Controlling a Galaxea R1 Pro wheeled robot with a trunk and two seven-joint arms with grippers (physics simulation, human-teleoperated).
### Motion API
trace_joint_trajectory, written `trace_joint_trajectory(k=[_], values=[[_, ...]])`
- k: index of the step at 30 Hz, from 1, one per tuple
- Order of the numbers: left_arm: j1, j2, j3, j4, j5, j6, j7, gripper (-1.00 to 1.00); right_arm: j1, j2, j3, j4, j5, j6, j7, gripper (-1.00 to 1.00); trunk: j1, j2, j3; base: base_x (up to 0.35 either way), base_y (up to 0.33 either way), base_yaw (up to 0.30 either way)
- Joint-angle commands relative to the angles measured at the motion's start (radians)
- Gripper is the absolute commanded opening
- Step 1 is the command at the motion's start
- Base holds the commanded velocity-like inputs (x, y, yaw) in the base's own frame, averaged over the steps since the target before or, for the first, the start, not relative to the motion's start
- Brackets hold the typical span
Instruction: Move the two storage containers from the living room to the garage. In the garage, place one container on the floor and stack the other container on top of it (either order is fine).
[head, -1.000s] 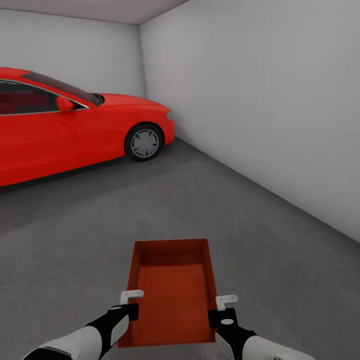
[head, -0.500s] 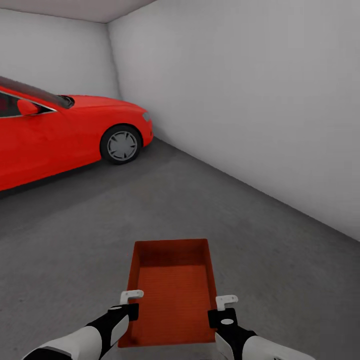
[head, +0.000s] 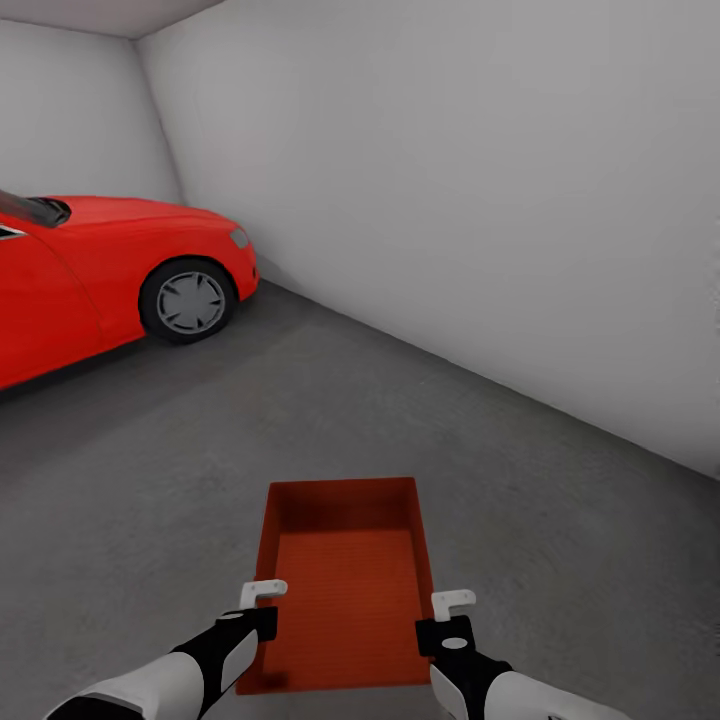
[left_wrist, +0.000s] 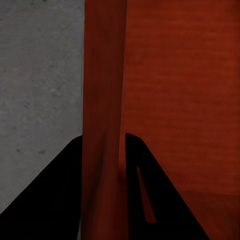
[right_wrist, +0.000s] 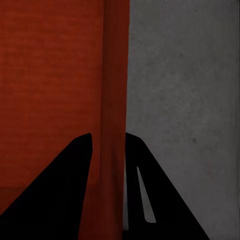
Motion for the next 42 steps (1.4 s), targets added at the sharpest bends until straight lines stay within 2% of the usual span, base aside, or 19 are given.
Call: trace_joint_trajectory(k=[1,42], values=[[0.0,0.013,0.072,-0.001,0.038,0.008,0.013,-1.0,-0.001,-0.003,-0.015,0.001,0.007,-0.018,-0.014,-1.0,0.001,-0.001,-0.001,0.319,0.0,-0.286],[0.0,0.013,0.072,-0.001,0.038,0.009,0.013,-1.0,-0.001,-0.003,-0.015,0.001,0.007,-0.018,-0.014,-1.0,0.001,-0.001,-0.001,0.322,0.0,-0.286]])
